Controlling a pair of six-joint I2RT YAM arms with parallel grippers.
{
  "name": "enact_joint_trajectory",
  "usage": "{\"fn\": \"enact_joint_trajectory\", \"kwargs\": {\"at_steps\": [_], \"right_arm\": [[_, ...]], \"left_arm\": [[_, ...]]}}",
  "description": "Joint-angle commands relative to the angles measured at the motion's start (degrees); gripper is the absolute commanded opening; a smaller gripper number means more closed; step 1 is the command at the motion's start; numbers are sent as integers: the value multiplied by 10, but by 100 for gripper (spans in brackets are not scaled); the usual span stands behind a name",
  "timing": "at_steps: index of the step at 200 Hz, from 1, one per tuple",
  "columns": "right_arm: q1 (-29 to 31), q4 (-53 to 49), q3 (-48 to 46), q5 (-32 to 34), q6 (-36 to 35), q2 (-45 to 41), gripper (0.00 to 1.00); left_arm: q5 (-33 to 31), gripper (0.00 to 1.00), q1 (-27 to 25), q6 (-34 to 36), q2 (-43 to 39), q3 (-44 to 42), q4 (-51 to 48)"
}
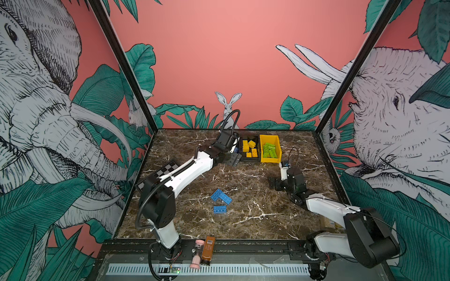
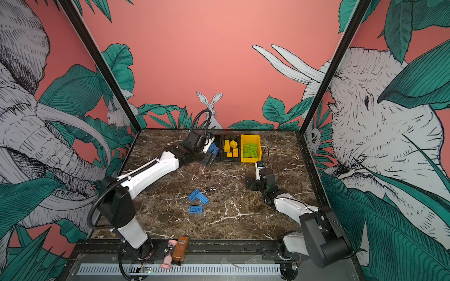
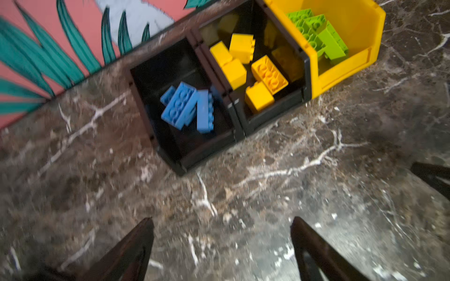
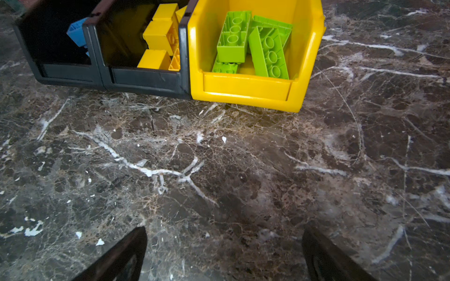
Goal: Sort the legos into containers by color
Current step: 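Move the left gripper back over the blue bricks in the pile, then lower the left gripper and grasp a blue brick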
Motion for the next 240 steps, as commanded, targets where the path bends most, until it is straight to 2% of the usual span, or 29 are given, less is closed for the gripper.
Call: {"fn": "enact_joint_trajectory", "kwargs": {"at_steps": [1, 19, 43, 63, 101, 136, 192, 240], "right_arm": [[-2, 1, 15, 12, 5, 4, 98], [-1, 3, 15, 17, 7, 6, 98], [-1, 1, 16, 26, 8, 11, 98], [-2, 3, 16, 28, 8, 12, 98], [-2, 0, 18, 28, 7, 16, 98], [-2, -4, 24, 22, 7, 25, 98], [-1, -3, 25, 16, 10, 28, 98], [-1, -4, 27, 12, 8, 30, 98]], "left_arm": [[37, 89, -9, -125, -70, -111, -58], [37, 87, -15, -190, -122, -182, -83], [-9, 87, -80, -247, -167, -231, -126], [-26, 90, -115, -293, -169, -250, -134], [-14, 92, -135, -351, -164, -302, -90], [7, 99, -141, -372, -157, -330, -40], [14, 97, -167, -366, -114, -341, 0], [-4, 92, -175, -376, -88, -332, -38]]}}
